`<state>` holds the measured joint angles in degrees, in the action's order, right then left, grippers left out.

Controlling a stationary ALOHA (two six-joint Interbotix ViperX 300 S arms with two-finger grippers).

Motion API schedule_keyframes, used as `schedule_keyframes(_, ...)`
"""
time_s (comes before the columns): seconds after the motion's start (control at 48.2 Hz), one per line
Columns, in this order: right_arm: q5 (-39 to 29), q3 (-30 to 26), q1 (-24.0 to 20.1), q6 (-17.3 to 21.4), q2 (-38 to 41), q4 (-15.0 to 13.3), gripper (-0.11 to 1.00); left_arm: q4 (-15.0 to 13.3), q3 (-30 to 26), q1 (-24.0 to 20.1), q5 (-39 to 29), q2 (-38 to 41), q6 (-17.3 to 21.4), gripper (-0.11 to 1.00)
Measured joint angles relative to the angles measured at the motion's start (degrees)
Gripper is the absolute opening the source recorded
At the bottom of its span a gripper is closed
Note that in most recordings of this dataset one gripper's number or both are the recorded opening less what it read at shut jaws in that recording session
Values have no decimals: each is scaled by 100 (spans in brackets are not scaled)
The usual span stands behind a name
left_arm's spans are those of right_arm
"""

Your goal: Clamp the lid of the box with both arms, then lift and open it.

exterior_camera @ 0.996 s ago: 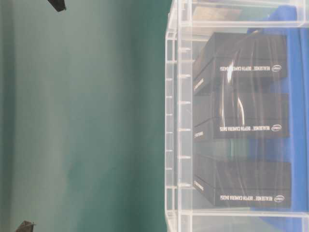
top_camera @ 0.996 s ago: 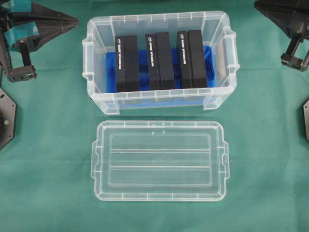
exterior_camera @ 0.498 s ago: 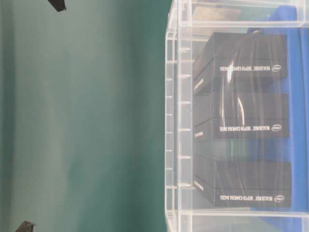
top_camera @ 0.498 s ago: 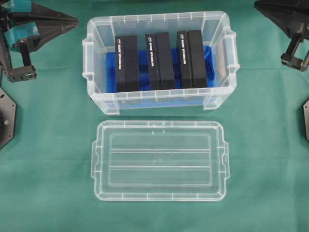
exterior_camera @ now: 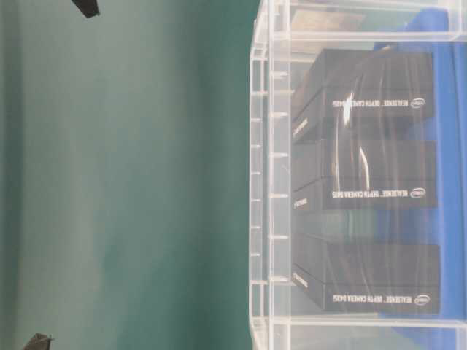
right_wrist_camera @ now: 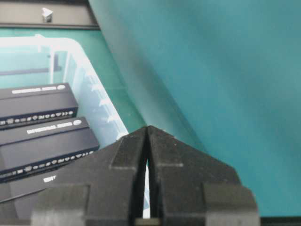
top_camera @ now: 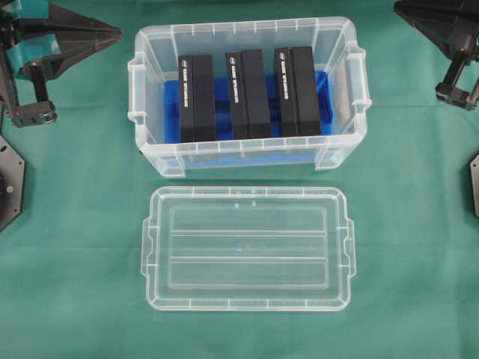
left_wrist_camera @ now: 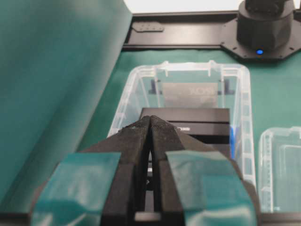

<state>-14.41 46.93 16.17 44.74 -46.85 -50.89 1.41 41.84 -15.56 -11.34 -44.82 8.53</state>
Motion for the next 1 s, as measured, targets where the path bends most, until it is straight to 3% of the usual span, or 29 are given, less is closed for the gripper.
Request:
schedule_keyframes(0.788, 88, 0, -9, 0, 9, 35, 0, -9, 0, 167, -18, 0, -9, 1)
schedule_keyframes(0.996, 114, 9, -202, 0, 9, 79, 0, -18, 0, 246, -26, 0, -26, 1)
